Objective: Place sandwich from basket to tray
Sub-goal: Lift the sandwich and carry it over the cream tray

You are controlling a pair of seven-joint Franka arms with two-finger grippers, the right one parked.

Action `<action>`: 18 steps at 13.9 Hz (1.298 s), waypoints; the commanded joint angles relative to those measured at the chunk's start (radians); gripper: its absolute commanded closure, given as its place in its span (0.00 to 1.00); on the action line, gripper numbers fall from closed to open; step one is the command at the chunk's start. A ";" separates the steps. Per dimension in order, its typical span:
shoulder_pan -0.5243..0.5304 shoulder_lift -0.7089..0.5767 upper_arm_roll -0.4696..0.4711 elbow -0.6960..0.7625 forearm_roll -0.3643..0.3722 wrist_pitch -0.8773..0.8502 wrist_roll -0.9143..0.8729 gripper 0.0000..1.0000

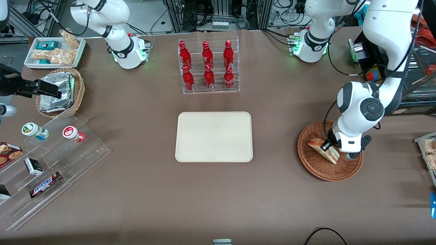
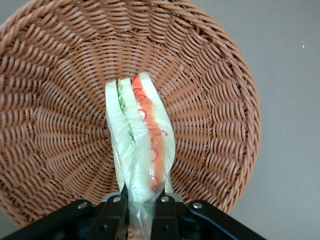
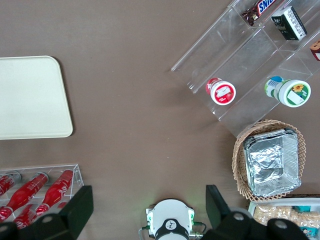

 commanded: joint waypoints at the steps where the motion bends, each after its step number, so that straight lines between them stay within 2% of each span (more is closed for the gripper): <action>1: -0.004 -0.061 -0.029 0.029 0.013 -0.111 -0.018 0.87; 6: -0.006 -0.079 -0.179 0.093 0.016 -0.221 -0.040 0.87; 11: -0.006 -0.025 -0.393 0.101 0.024 -0.213 -0.026 0.85; 12: -0.015 -0.004 -0.437 0.115 0.051 -0.212 -0.027 0.85; 14: -0.120 0.061 -0.448 0.167 0.114 -0.210 -0.041 0.85; 18: -0.285 0.236 -0.445 0.341 0.145 -0.196 -0.041 0.83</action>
